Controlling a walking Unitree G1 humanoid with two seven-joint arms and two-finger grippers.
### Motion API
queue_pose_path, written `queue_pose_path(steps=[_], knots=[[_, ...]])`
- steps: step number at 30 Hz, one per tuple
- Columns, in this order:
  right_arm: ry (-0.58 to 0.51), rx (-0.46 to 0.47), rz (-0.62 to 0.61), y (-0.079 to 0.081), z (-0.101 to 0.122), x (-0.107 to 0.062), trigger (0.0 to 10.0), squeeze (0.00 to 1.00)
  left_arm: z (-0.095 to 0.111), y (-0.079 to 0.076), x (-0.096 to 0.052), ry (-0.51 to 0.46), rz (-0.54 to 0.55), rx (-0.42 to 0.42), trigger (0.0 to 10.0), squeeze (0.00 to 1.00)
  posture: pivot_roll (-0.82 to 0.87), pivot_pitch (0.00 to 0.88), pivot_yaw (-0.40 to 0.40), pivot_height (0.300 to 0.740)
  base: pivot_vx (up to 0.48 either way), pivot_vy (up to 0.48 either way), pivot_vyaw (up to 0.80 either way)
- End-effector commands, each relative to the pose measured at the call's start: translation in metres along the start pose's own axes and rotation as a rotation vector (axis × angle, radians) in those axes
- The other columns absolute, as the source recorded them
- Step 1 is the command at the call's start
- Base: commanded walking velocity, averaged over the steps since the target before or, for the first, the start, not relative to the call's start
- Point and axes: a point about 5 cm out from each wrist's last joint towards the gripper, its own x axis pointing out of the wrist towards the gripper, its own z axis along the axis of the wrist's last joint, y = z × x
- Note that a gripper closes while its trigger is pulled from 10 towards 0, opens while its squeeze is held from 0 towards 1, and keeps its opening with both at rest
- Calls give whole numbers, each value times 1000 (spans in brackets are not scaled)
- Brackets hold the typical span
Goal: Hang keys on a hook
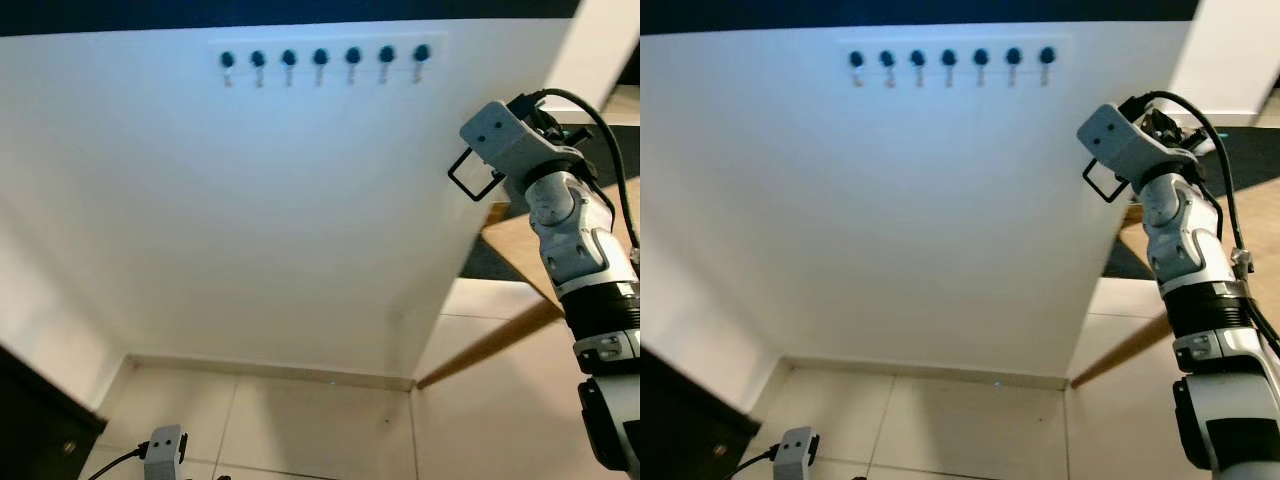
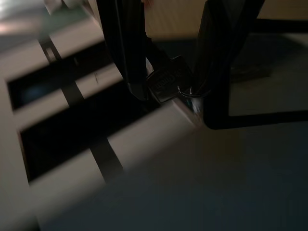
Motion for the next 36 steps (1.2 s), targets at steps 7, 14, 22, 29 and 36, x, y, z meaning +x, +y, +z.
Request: queue_pose_path(steps=[7,14,22,29,36], knots=[[40,15,19,1,-7,0,10000,0,6,7,-3,-31,11,-14,10000,0,-94,47,43,740,0,0,-800],[45,31,32,5,-8,1,10000,0,37,11,-3,-138,14,53,10000,0,-89,46,42,740,0,0,-800],[13,71,57,10,-1,0,10000,0,104,-3,1,-342,-24,248,10000,0,-82,54,39,740,0,0,-500],[-15,65,77,13,3,-1,10000,0,162,-36,1,-519,-139,445,10000,0,-86,55,40,740,0,0,0],[-69,56,119,16,10,-2,10000,0,217,-88,-6,-737,-313,591,10000,0,-95,56,41,740,0,0,0]])
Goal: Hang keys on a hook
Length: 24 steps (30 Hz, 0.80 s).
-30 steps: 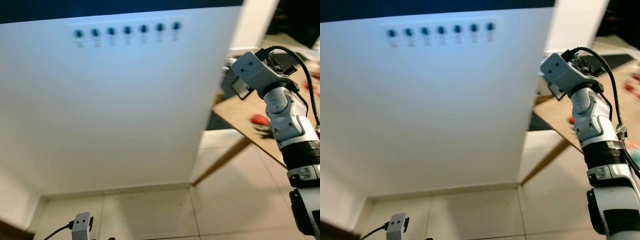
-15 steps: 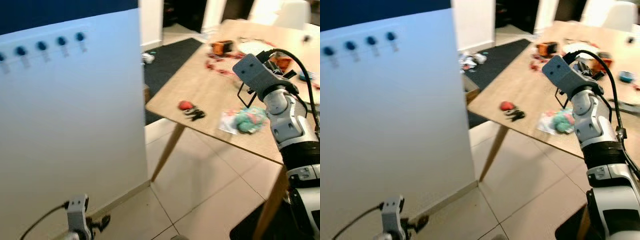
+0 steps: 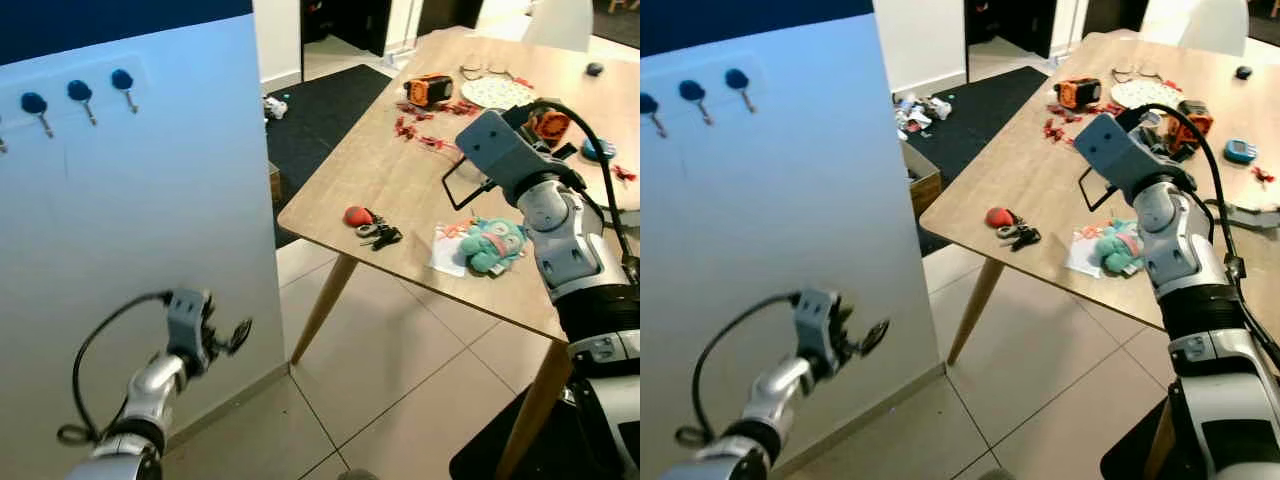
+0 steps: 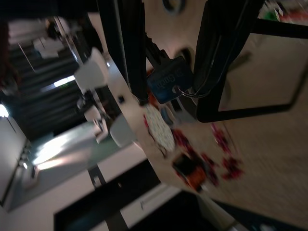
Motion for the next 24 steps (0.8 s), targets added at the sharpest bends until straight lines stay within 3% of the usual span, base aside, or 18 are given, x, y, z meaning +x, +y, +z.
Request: queue_pose_path(steps=[1,4,5,9,10,16,18,24], knots=[[-33,-9,28,4,5,-1,10000,0,13,-10,10,-72,-69,15,10000,0,-95,56,41,740,0,0,0],[-32,-11,34,5,5,-1,10000,0,32,-19,23,-157,-131,34,10000,0,-98,55,40,740,0,0,0],[-31,-15,35,5,4,-1,10000,0,48,-28,32,-222,-178,76,10000,0,-101,56,38,740,0,0,0],[-34,-4,37,5,4,-1,10000,0,64,-34,38,-285,-208,98,10000,0,-100,56,39,740,0,0,0],[-38,12,42,6,4,-1,10000,0,78,-38,41,-349,-251,91,10000,0,-100,55,37,740,0,0,0],[-47,33,55,9,6,0,10000,0,106,-47,37,-475,-365,69,10000,0,-88,54,34,740,0,0,0],[-47,33,55,9,6,0,10000,0,106,-47,37,-475,-365,69,10000,0,-88,54,34,740,0,0,0],[-48,73,81,15,10,2,10000,0,124,-54,36,-528,-351,110,10000,0,-81,53,33,740,0,0,-800]])
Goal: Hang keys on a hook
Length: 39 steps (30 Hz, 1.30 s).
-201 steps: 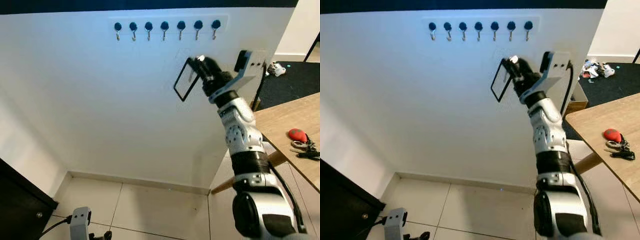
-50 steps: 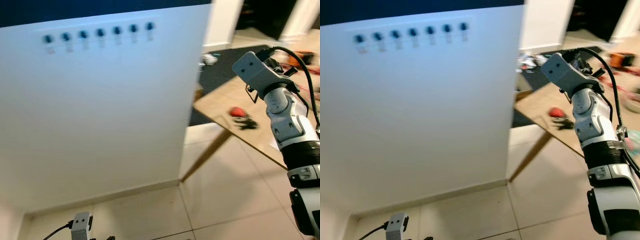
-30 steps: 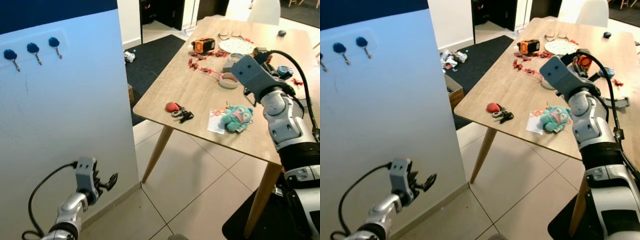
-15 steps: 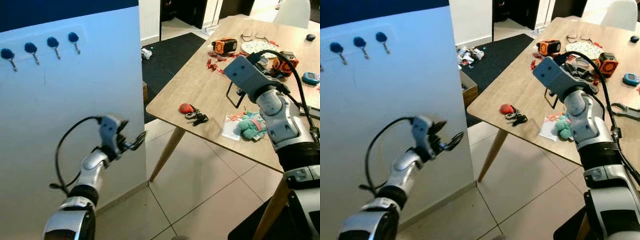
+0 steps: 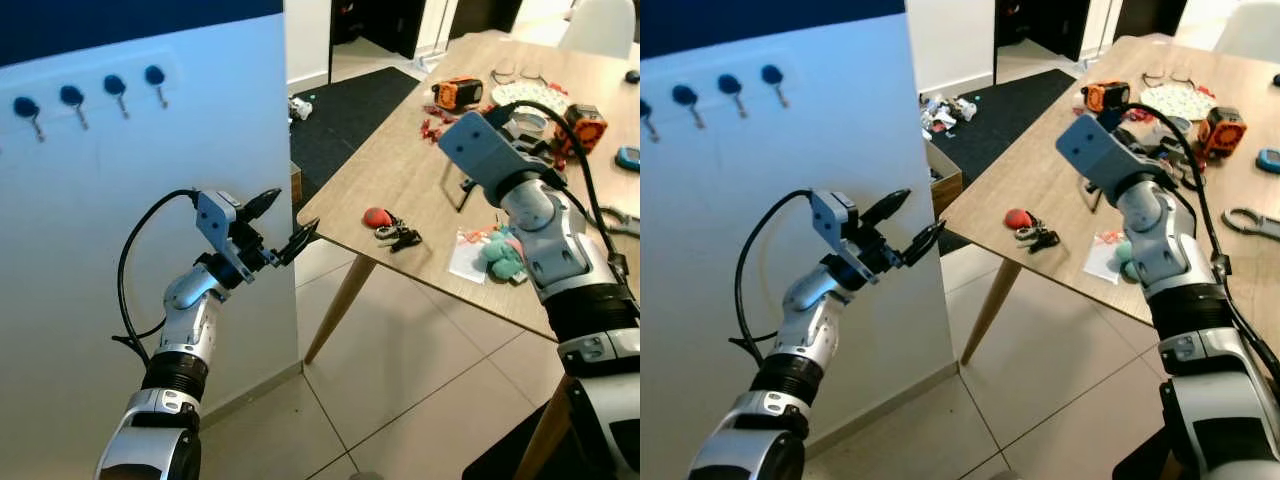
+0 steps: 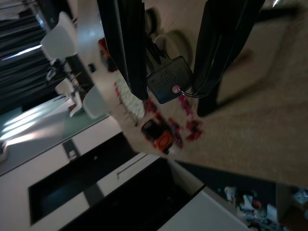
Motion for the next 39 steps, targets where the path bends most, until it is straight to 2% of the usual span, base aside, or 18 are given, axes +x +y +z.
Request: queue_pose_path(steps=[1,10,20,27,33,39], knots=[[7,14,6,0,-1,1,10000,0,1,-5,4,-2,-14,-1,10000,0,-81,53,33,740,0,0,-800],[7,35,1,-1,0,2,10000,0,12,-16,15,-20,-23,-14,10000,0,-77,47,35,740,0,0,0],[5,44,4,0,1,3,10000,0,15,-22,18,-12,-23,-28,10000,0,-78,43,38,740,0,0,0],[9,53,2,1,0,2,10000,0,16,-31,23,-11,-54,-37,10000,0,-77,44,43,740,0,0,-229],[10,60,8,4,0,2,10000,0,14,-37,23,5,-77,-61,10000,0,-77,43,46,740,0,0,-800],[8,64,11,5,0,2,10000,0,16,-33,25,7,-30,-43,10000,0,-75,44,44,740,0,-454,-267]])
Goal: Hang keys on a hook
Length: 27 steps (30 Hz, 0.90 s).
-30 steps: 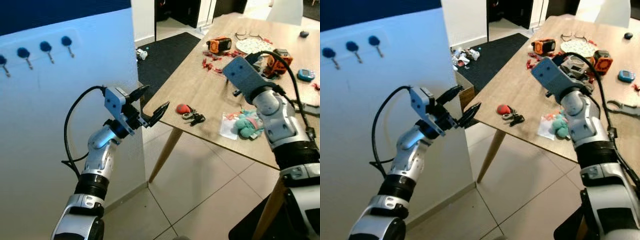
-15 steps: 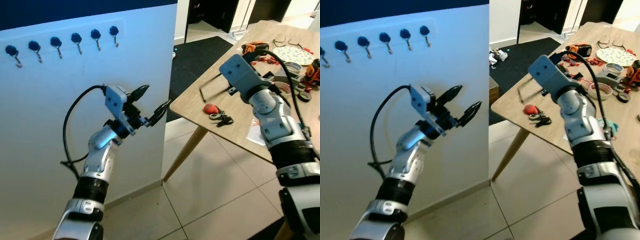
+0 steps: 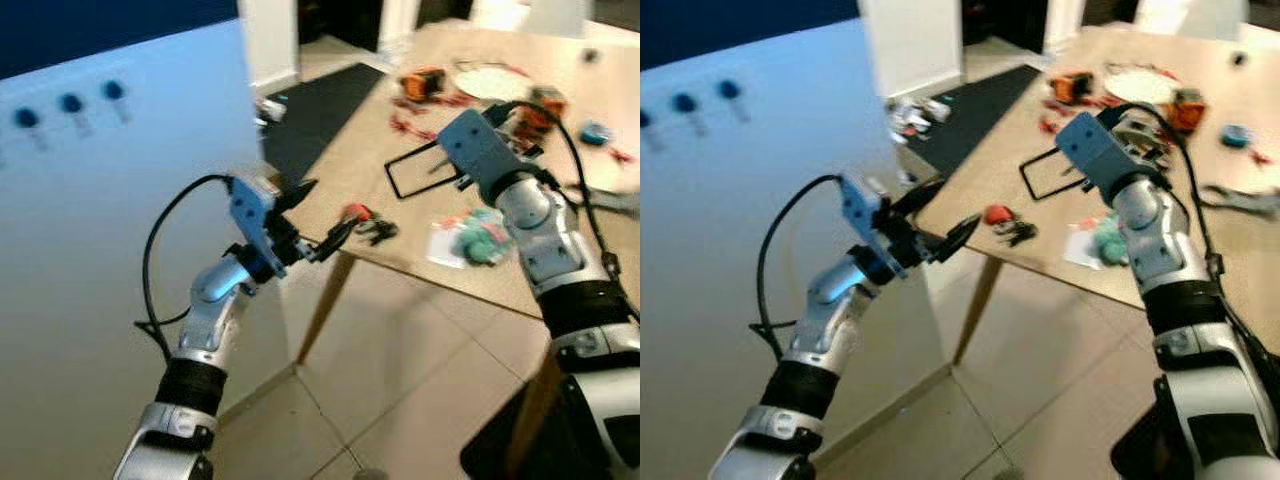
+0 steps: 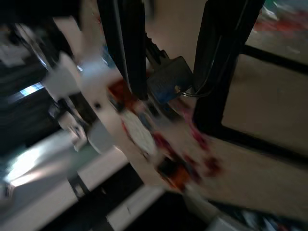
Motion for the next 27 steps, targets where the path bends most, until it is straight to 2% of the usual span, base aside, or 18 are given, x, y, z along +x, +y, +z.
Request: queue_pose_path(steps=[1,3,6,12,18,27], knots=[[-18,8,16,6,6,1,10000,0,1,4,-2,-8,40,-20,10000,0,-73,44,43,740,0,0,0],[-18,9,16,6,6,1,10000,0,2,5,-2,-4,40,-16,10000,0,-73,44,43,740,0,0,0],[-17,9,15,6,6,1,10000,0,1,4,-2,13,31,-12,10000,0,-72,43,42,740,0,0,-800],[-16,13,15,6,6,1,10000,0,3,3,-1,13,23,-1,10000,0,-73,45,46,740,0,0,0],[-13,19,21,8,5,0,10000,0,3,0,1,17,20,9,10000,0,-73,46,47,740,0,0,-800],[-42,21,20,7,9,1,10000,0,2,1,2,34,33,26,10000,0,-73,42,44,740,0,0,0]])
